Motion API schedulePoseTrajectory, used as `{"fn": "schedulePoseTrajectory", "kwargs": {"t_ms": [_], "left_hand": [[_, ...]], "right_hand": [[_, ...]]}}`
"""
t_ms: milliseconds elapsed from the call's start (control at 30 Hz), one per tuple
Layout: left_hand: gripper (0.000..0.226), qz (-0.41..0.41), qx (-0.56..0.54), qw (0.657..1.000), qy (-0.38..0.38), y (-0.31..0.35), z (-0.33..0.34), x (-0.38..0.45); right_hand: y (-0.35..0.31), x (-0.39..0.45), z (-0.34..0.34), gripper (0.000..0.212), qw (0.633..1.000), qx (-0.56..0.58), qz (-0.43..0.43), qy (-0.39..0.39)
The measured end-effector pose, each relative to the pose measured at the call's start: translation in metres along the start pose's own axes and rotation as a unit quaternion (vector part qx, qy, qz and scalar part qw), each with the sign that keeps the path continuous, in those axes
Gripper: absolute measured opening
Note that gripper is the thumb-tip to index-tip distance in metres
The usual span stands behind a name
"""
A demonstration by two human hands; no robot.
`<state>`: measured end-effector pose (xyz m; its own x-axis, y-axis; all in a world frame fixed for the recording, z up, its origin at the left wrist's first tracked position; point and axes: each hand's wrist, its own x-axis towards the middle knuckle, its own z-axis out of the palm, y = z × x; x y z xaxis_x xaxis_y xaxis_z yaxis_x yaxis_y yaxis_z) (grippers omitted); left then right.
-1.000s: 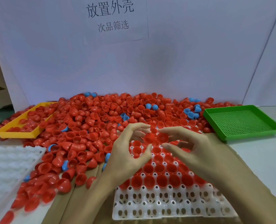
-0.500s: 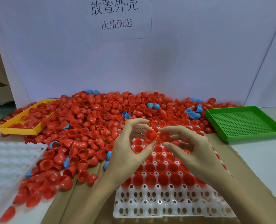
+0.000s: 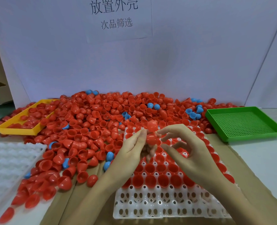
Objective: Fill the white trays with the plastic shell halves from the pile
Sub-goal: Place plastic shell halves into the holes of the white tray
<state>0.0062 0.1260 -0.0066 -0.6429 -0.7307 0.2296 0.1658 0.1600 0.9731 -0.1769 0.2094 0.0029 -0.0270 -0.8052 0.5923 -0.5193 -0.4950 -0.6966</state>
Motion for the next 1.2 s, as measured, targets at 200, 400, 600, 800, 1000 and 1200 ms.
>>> {"fn": "schedulePoseTrajectory", "kwargs": {"t_ms": [200, 400, 600, 800, 1000, 1200], "left_hand": [[0.069, -0.041, -0.011, 0.998, -0.044, 0.000, 0.002, -0.001], [0.073, -0.038, 0.063, 0.997, -0.016, 0.001, -0.003, 0.002], [0.051, 0.101, 0.265, 0.956, 0.079, -0.012, -0.002, -0.001], [0.019, 0.123, 0.239, 0.963, 0.016, -0.009, -0.005, 0.003], [0.045, -0.001, 0.093, 0.993, 0.067, -0.004, -0.013, 0.006], [0.039, 0.018, 0.094, 0.995, 0.039, -0.009, -0.012, 0.006]], "right_hand": [[0.000, -0.004, 0.009, 0.035, 0.999, 0.002, 0.032, 0.016], [-0.004, -0.008, 0.021, 0.031, 0.998, -0.050, 0.023, 0.033], [-0.003, -0.007, 0.018, 0.016, 0.992, 0.018, 0.105, 0.060], [-0.003, -0.006, 0.013, 0.012, 0.973, 0.130, 0.190, 0.025], [-0.003, -0.008, 0.021, 0.024, 0.990, 0.061, 0.126, 0.008], [-0.001, -0.010, 0.023, 0.031, 0.982, -0.181, -0.009, -0.047]]}}
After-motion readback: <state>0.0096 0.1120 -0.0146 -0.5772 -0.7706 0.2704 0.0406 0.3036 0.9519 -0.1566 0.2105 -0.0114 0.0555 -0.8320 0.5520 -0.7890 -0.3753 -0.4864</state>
